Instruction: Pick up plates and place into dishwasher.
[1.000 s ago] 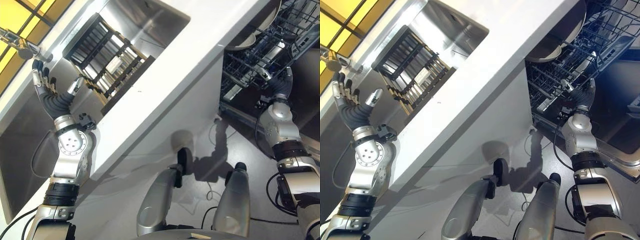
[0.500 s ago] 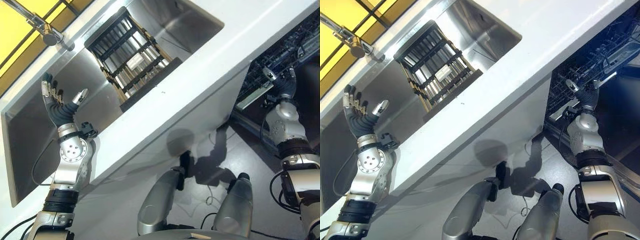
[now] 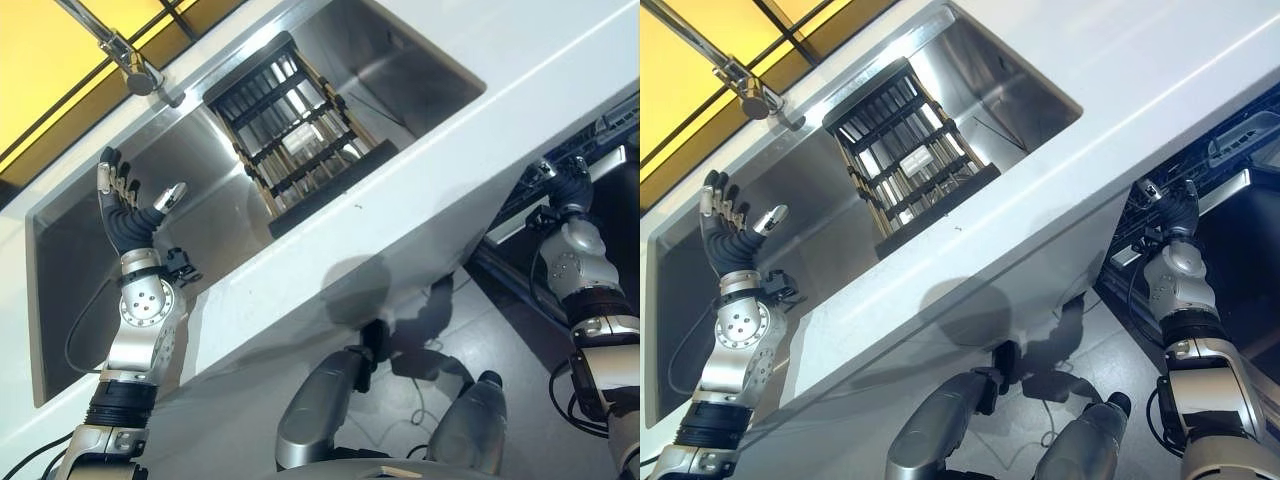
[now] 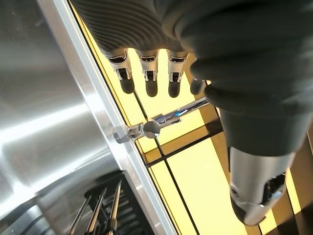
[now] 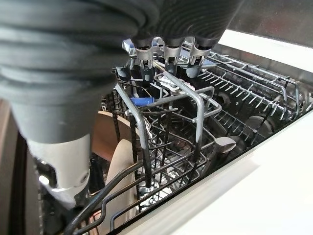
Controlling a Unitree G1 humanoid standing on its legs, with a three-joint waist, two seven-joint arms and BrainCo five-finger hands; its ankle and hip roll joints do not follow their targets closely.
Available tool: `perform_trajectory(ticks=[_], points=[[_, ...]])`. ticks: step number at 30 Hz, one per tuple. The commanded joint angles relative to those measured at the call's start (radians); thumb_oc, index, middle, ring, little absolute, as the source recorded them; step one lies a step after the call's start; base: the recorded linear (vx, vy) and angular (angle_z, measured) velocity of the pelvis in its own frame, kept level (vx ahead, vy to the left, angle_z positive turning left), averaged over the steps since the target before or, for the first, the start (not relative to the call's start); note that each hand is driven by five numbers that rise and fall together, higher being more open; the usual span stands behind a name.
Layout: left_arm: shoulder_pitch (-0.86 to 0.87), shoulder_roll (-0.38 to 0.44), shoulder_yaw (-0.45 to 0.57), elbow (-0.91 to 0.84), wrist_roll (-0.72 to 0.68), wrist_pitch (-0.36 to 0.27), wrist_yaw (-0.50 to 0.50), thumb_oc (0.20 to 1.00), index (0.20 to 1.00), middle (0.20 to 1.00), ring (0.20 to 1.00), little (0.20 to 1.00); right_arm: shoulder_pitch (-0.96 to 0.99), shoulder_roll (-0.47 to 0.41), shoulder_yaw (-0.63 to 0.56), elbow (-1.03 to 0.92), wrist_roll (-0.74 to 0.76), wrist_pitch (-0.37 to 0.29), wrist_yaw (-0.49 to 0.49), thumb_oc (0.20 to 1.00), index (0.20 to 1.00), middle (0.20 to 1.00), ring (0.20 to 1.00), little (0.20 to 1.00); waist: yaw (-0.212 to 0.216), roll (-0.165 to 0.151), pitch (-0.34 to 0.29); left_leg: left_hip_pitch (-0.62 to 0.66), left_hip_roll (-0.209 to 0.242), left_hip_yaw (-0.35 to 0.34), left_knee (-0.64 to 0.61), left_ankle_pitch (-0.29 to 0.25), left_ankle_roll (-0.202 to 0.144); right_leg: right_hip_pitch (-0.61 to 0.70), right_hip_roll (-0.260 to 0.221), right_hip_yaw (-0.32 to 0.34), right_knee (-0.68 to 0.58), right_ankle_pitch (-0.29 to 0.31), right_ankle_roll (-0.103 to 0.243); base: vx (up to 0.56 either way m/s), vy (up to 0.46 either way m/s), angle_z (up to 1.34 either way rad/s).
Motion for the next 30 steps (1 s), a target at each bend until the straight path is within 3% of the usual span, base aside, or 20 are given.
perform_trajectory(ticks=[1, 8, 11, 15, 16, 18, 20, 21, 24, 27, 30], points=[[-0.004, 0.053, 0.029, -0.001, 0.004, -0.056, -0.002, 1.000, 1.000, 1.000, 1.000, 1.000, -0.122, 0.066, 0.018, -0.178, -0.160, -0.150, 0.006, 1.000, 1.000, 1.000, 1.000, 1.000, 0.019, -0.122, -0.068, -0.072, 0.054, 0.005, 0.292, -0.285, -0.054, -0.003, -0.080, 0.126, -0.234, 0.276, -0.038, -0.08, -0.014, 0.00], [-0.009, 0.068, 0.041, 0.010, 0.020, -0.077, -0.027, 1.000, 1.000, 1.000, 1.000, 1.000, 0.112, 0.088, -0.037, -0.318, -0.258, -0.113, -0.108, 1.000, 1.000, 1.000, 1.000, 1.000, -0.035, -0.210, -0.049, -0.033, 0.072, 0.042, 0.278, -0.322, -0.030, -0.018, -0.101, 0.176, -0.318, 0.410, -0.008, -0.08, -0.039, -0.20], [0.008, 0.074, 0.056, -0.001, 0.028, -0.079, -0.028, 1.000, 1.000, 1.000, 1.000, 1.000, 0.193, 0.100, -0.062, -0.359, -0.281, -0.104, -0.108, 1.000, 1.000, 1.000, 1.000, 1.000, -0.041, -0.226, -0.051, 0.013, 0.095, 0.077, 0.212, -0.300, -0.019, -0.025, -0.110, 0.123, -0.311, 0.442, 0.001, -0.08, 0.074, -0.45], [0.052, 0.055, 0.085, -0.035, 0.035, -0.072, -0.037, 1.000, 1.000, 1.000, 1.000, 1.000, 0.245, 0.094, -0.069, -0.417, -0.332, -0.057, -0.140, 1.000, 1.000, 1.000, 1.000, 1.000, -0.031, -0.211, -0.066, 0.087, 0.114, 0.156, 0.086, -0.232, 0.015, -0.043, -0.059, 0.055, -0.143, 0.369, -0.022, -0.14, 0.319, -0.85], [0.058, 0.048, 0.091, -0.048, 0.038, -0.063, -0.037, 1.000, 1.000, 1.000, 1.000, 1.000, 0.274, 0.095, -0.077, -0.441, -0.343, -0.053, -0.148, 1.000, 1.000, 1.000, 1.000, 1.000, -0.031, -0.201, -0.078, 0.101, 0.114, 0.178, 0.058, -0.220, 0.031, -0.039, -0.018, 0.037, -0.059, 0.298, -0.043, -0.16, 0.312, -0.75], [0.065, 0.042, 0.105, -0.052, 0.040, -0.069, -0.049, 1.000, 1.000, 1.000, 1.000, 1.000, 0.327, 0.092, -0.095, -0.474, -0.346, -0.064, -0.153, 1.000, 1.000, 1.000, 1.000, 1.000, -0.033, -0.198, -0.100, 0.111, 0.116, 0.215, 0.020, -0.194, 0.048, -0.018, 0.035, 0.007, 0.010, 0.216, -0.072, -0.19, 0.239, -0.69], [0.066, 0.032, 0.119, -0.040, 0.053, -0.081, -0.061, 1.000, 1.000, 1.000, 1.000, 1.000, 0.411, 0.098, -0.120, -0.520, -0.347, -0.081, -0.153, 1.000, 1.000, 1.000, 1.000, 1.000, -0.034, -0.213, -0.128, 0.114, 0.127, 0.271, -0.015, -0.171, 0.054, 0.070, 0.089, -0.042, -0.010, 0.161, -0.090, -0.17, 0.061, -0.38], [0.067, 0.032, 0.117, -0.040, 0.054, -0.082, -0.063, 1.000, 1.000, 1.000, 1.000, 1.000, 0.418, 0.099, -0.123, -0.525, -0.348, -0.080, -0.154, 1.000, 1.000, 1.000, 1.000, 1.000, -0.032, -0.212, -0.129, 0.117, 0.130, 0.273, -0.021, -0.164, 0.054, 0.077, 0.095, -0.046, -0.021, 0.166, -0.093, -0.15, 0.012, -0.06], [0.067, 0.030, 0.146, -0.015, 0.061, -0.095, -0.064, 1.000, 1.000, 1.000, 1.000, 1.000, 0.462, 0.108, -0.140, -0.543, -0.339, -0.097, -0.146, 1.000, 1.000, 1.000, 1.000, 1.000, -0.011, -0.254, -0.159, 0.082, 0.165, 0.392, -0.010, -0.163, 0.062, 0.231, 0.145, -0.129, -0.082, 0.123, -0.097, -0.20, -0.019, -0.37], [0.070, 0.038, 0.163, 0.010, 0.055, -0.100, -0.062, 1.000, 1.000, 1.000, 1.000, 1.000, 0.468, 0.124, -0.134, -0.540, -0.343, -0.120, -0.185, 1.000, 1.000, 1.000, 1.000, 1.000, 0.015, -0.277, -0.169, 0.042, 0.203, 0.458, 0.020, -0.157, 0.052, 0.287, 0.124, -0.197, -0.200, 0.115, -0.104, -0.20, -0.145, -1.14], [0.072, 0.038, 0.164, 0.013, 0.056, -0.098, -0.061, 1.000, 1.000, 1.000, 1.000, 1.000, 0.472, 0.131, -0.131, -0.541, -0.351, -0.128, -0.204, 1.000, 1.000, 1.000, 1.000, 1.000, 0.016, -0.276, -0.168, 0.037, 0.218, 0.456, 0.022, -0.146, 0.042, 0.292, 0.116, -0.189, -0.213, 0.127, -0.102, -0.07, -0.072, -1.08]])
